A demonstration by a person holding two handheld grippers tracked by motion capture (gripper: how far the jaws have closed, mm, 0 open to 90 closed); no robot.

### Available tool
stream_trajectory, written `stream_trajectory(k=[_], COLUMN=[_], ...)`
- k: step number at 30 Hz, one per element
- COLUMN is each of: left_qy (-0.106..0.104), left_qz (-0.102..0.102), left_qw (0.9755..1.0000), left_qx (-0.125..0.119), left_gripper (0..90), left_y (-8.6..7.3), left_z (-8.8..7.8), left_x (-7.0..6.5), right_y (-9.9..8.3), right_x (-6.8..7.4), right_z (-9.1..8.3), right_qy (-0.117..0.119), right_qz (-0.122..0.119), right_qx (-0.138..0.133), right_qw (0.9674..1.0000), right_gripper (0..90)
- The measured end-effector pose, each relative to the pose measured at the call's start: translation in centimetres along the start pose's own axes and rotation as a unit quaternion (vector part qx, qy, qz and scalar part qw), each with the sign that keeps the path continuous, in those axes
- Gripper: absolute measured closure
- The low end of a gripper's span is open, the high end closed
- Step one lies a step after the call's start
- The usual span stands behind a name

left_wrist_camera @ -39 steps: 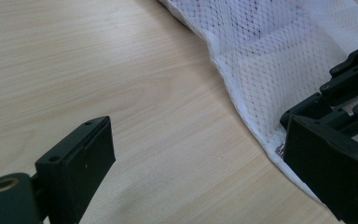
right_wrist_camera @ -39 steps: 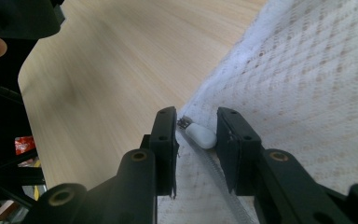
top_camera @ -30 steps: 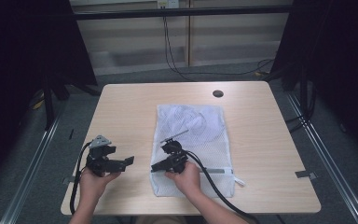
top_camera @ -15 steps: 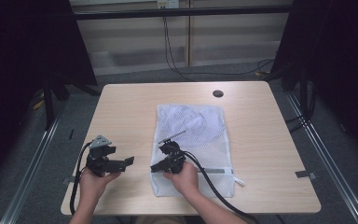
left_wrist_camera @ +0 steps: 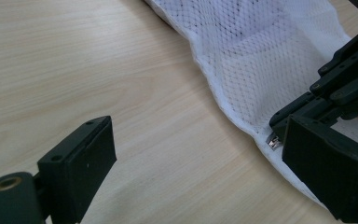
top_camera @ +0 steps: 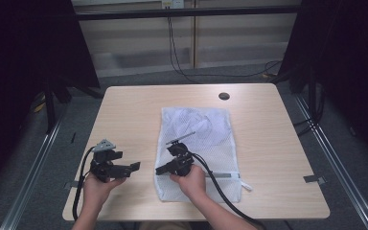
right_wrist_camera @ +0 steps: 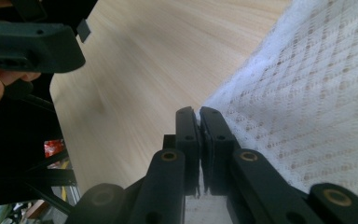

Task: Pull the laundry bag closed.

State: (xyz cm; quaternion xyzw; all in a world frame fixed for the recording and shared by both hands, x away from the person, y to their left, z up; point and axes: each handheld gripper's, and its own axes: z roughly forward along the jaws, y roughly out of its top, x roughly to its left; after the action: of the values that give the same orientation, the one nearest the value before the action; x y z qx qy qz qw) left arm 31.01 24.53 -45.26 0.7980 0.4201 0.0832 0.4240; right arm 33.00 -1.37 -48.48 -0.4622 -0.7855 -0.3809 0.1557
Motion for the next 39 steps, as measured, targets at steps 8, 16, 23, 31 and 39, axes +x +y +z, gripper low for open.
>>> stream_trajectory(k=[8, 16, 23, 31, 39], left_qy=[-0.025, -0.045, -0.066, -0.094, -0.109], left_qz=[-0.003, -0.012, -0.017, -0.028, -0.040], left_qw=[0.9997, 0.9989, 0.9976, 0.9948, 0.9922], left_qx=[0.007, 0.009, 0.014, 0.028, 0.047], left_gripper=[10.0, 9.9, 9.7, 10.8, 13.4], left_y=[0.1, 0.2, 0.2, 0.1, 0.1], left_z=[0.4, 0.7, 1.1, 2.0, 2.7], left_x=[-0.6, -1.0, -1.5, -2.2, -2.5], right_y=[0.2, 0.3, 0.5, 0.5, 0.6], right_x=[-0.2, -0.2, -0.2, -0.2, -0.1], right_z=[-1.2, -2.0, -2.6, -2.9, -3.0], right_qy=[0.011, 0.014, 0.020, 0.020, 0.018], right_qz=[0.003, 0.009, 0.011, 0.011, 0.010], right_qx=[-0.013, -0.019, -0.028, -0.031, -0.031], right_qw=[0.9998, 0.9997, 0.9993, 0.9993, 0.9993], right_gripper=[86.9, 86.9, 86.9, 87.0, 86.9])
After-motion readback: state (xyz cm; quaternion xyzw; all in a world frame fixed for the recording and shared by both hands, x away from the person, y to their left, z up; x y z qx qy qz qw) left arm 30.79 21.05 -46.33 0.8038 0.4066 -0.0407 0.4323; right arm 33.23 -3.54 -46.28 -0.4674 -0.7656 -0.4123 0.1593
